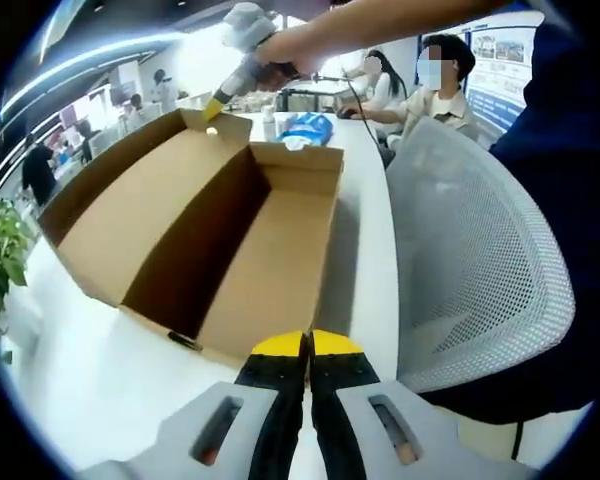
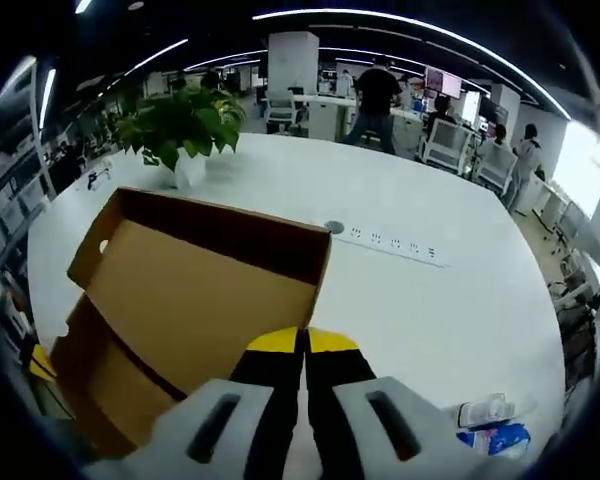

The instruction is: Operate the shoe box by opening the lid, removing the specified soft item, and placing it in the target area until the item is outside and the box remains undamaged.

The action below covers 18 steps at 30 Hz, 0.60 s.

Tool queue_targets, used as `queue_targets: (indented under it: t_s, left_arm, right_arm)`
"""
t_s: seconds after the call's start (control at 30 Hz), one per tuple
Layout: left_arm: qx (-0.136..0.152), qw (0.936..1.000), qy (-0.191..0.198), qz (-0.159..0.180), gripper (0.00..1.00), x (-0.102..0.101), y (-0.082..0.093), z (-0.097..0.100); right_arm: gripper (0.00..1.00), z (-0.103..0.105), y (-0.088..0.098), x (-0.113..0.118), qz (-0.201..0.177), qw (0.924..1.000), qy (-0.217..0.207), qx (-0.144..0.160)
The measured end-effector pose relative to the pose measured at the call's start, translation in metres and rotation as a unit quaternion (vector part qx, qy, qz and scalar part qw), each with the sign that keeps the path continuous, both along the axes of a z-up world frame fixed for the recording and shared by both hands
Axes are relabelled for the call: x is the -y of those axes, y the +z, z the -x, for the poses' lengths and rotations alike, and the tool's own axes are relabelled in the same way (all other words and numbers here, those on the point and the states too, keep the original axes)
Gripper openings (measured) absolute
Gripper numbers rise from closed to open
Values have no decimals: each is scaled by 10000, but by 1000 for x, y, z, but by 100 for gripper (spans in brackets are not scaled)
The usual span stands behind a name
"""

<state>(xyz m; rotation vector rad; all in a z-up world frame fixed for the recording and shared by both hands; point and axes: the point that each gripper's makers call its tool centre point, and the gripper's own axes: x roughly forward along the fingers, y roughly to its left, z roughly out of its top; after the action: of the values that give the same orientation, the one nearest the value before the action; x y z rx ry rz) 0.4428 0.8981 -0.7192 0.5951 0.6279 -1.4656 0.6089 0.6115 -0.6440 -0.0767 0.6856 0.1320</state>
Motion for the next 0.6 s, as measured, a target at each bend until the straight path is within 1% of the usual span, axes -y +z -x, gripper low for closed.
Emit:
queue_targets:
  t_s: [0.23, 0.4, 0.6]
  left_arm:
    - [48, 10000, 51, 33, 0, 0, 0, 0]
    - [74, 10000, 34, 50, 0, 0, 0, 0]
    - [117, 9999, 28, 75, 0, -1, 0, 0]
  right_arm:
    - [0, 13, 10, 1, -91, 9996, -127, 232]
    - [0, 25, 18, 0, -116, 9993, -163, 311]
    - [0, 39, 20, 1, -107, 9992, -159, 364]
